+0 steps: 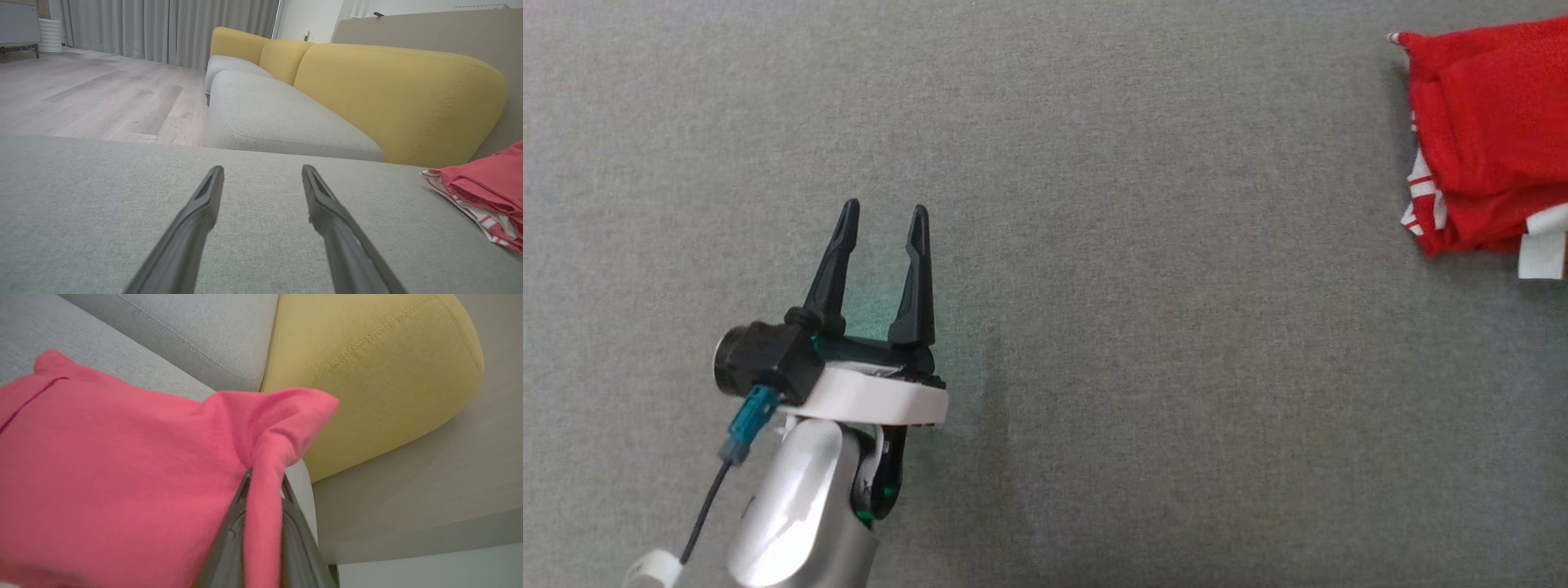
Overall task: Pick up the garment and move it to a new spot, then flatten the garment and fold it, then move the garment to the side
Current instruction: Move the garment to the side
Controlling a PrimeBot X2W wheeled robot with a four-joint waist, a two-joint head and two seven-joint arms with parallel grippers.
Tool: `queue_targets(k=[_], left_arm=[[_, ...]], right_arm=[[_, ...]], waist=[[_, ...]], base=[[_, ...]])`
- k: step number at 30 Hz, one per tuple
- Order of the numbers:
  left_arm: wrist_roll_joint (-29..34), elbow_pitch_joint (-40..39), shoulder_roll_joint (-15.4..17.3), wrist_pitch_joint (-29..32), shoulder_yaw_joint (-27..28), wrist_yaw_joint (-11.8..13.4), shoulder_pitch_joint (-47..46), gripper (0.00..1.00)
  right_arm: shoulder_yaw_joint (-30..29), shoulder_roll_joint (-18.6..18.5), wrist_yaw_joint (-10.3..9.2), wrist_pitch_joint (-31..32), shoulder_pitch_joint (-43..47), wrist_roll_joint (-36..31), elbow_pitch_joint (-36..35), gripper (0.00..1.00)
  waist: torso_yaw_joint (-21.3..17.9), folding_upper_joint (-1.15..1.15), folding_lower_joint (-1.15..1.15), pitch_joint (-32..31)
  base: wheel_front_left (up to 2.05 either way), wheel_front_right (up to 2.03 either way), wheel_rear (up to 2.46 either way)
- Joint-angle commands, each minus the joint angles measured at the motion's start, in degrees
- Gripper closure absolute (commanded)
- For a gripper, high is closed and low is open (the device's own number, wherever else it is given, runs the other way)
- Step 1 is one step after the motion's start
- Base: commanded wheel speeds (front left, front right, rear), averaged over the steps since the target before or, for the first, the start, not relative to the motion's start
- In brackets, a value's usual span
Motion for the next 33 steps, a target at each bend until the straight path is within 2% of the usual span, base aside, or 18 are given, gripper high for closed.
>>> queue_targets(k=[1, 9, 10, 11, 22, 27, 33], left_arm=[[0.1, -1.8, 0.5, -0.5, 2.1, -0.3, -1.7, 0.0], [0.7, -1.8, 0.5, -0.5, 2.6, -0.5, -1.6, 0.0], [0.8, -1.7, 0.5, -0.5, 2.6, -0.6, -1.6, 0.0], [0.9, -1.6, 0.5, -0.5, 2.6, -0.6, -1.6, 0.0], [0.9, -0.8, 0.5, -0.5, 3.2, -0.5, -0.7, 0.0], [0.6, -1.1, 0.5, -0.5, 3.8, 0.0, 0.4, 0.0], [0.2, -2.1, 0.5, -0.5, 5.2, 1.0, 2.2, 0.0]], right_arm=[[-0.4, -2.9, -0.04, 0.2, -0.6, -0.1, -1.0, 1.0], [-2.1, -2.1, -0.04, 0.9, -0.9, -0.8, 1.1, 1.0], [-2.6, -1.8, -0.04, 0.9, -0.8, -1.3, 1.0, 0.85], [-3.3, -1.5, -0.04, 1.0, -0.7, -1.6, 1.0, 0.0], [-6.8, 4.3, -0.04, 1.5, 1.1, -4.5, -5.5, 0.0], [-7.1, 9.5, -0.04, 0.5, 2.2, -4.0, -11.4, 0.0], [-7.0, 18.0, -0.04, -1.9, 5.2, -1.8, -18.9, 0.0]], waist=[[0.2, 0.0, -0.01, 0.2], [0.1, 0.0, -0.01, 0.9], [0.0, 0.0, -0.01, 0.9], [0.0, 0.0, -0.01, 0.8], [-0.5, 0.0, -0.01, -3.3], [-0.3, 0.0, -0.01, -6.5], [0.4, 0.0, -0.01, -10.8]], base=[[0.0, 0.0, 0.0], [0.0, 0.0, 0.0], [0.0, 0.0, 0.0], [0.0, 0.0, 0.0], [0.0, 0.0, 0.0], [0.0, 0.0, 0.0], [0.0, 0.0, 0.0]])
